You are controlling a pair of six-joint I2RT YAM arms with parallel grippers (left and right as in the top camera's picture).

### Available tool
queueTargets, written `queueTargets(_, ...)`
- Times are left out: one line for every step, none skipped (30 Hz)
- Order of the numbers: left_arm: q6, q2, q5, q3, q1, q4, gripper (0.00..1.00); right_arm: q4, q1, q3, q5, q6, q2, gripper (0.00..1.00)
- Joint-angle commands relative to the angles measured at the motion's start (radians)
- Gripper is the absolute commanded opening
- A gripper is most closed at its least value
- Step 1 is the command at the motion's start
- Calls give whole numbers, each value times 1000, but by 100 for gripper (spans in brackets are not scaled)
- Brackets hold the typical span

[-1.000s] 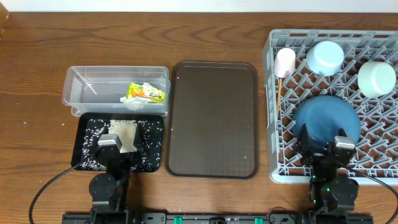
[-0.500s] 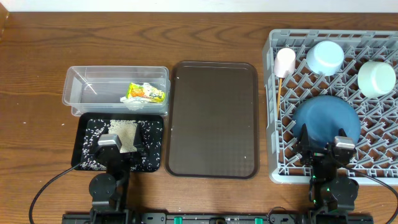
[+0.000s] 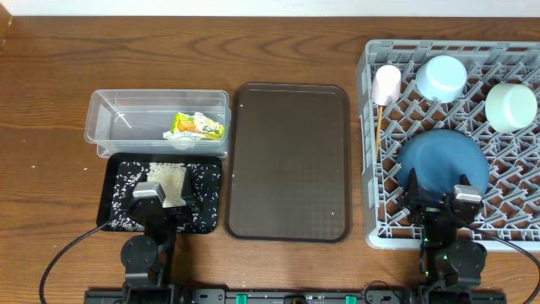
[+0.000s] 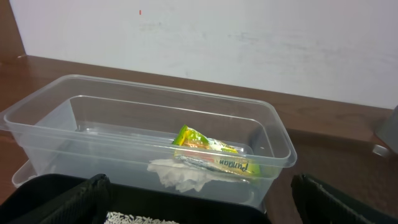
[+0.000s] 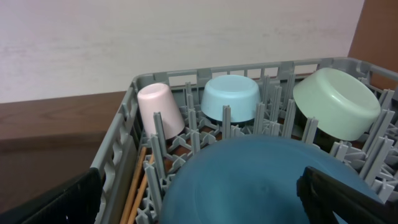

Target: Sort waste into correct bins and load items into the dishwasher rack

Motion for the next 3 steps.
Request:
queueTargets(17,-5,-31,-13,-3,-43,95,-3,-10,-2,0,8,-5,99)
queueTargets(17,-5,-31,-13,-3,-43,95,-3,-9,-2,0,8,-5,99)
queueTargets(17,-5,-31,-13,-3,-44,95,-3,-10,-2,0,8,-5,99)
